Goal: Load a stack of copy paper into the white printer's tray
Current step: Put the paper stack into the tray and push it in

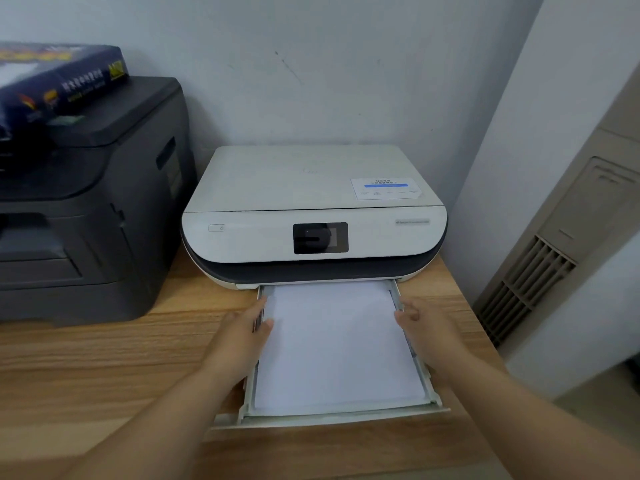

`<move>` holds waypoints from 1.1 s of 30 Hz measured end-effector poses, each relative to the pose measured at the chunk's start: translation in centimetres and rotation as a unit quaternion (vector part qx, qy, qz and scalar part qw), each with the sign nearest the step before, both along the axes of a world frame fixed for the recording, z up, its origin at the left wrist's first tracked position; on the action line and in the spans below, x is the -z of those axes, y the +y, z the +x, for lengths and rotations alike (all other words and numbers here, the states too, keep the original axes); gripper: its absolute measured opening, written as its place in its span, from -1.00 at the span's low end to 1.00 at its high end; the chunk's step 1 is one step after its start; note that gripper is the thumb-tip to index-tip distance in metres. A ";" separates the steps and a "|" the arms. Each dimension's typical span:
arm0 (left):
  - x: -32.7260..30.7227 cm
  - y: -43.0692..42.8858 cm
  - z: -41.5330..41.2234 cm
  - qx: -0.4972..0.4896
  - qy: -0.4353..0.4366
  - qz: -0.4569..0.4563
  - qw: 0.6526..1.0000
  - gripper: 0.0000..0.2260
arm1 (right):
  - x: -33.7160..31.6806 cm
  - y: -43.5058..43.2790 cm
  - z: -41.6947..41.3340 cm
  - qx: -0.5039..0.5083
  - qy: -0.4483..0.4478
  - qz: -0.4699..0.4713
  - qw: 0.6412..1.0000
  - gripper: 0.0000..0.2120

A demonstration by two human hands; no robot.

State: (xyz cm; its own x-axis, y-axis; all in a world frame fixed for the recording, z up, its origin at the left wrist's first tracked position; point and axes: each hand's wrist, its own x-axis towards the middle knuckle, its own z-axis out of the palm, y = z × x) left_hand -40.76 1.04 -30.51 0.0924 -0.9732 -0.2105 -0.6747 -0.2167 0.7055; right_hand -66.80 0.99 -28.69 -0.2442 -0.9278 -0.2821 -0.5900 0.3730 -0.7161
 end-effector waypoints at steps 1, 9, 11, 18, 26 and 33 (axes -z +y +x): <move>0.2 -0.1 -0.1 -0.017 -0.017 -0.010 1.000 -0.61 | 0.1 0.0 0.1 0.015 0.023 -0.007 1.000 -0.62; 0.3 0.7 -1.0 -0.072 -0.055 -0.036 0.995 -0.73 | 0.6 -0.1 -0.3 0.051 0.061 -0.038 0.996 -0.73; 0.2 0.7 -1.0 -0.067 -0.065 -0.041 0.995 -0.78 | 0.7 -0.1 -0.3 0.062 0.059 -0.042 0.995 -0.73; -0.1 0.5 -0.9 -0.038 -0.039 -0.048 0.997 -0.63 | 1.3 -0.2 -0.4 0.016 0.082 -0.050 0.995 -0.72; -1.4 -0.4 -2.0 -0.149 0.204 0.038 0.967 -0.68 | 0.6 -0.2 -0.3 0.093 -0.135 0.021 0.986 -0.64; -1.3 -0.4 -1.7 -0.137 0.204 0.039 0.969 -0.67 | -0.4 0.1 -0.7 0.126 -0.125 0.025 0.984 -0.74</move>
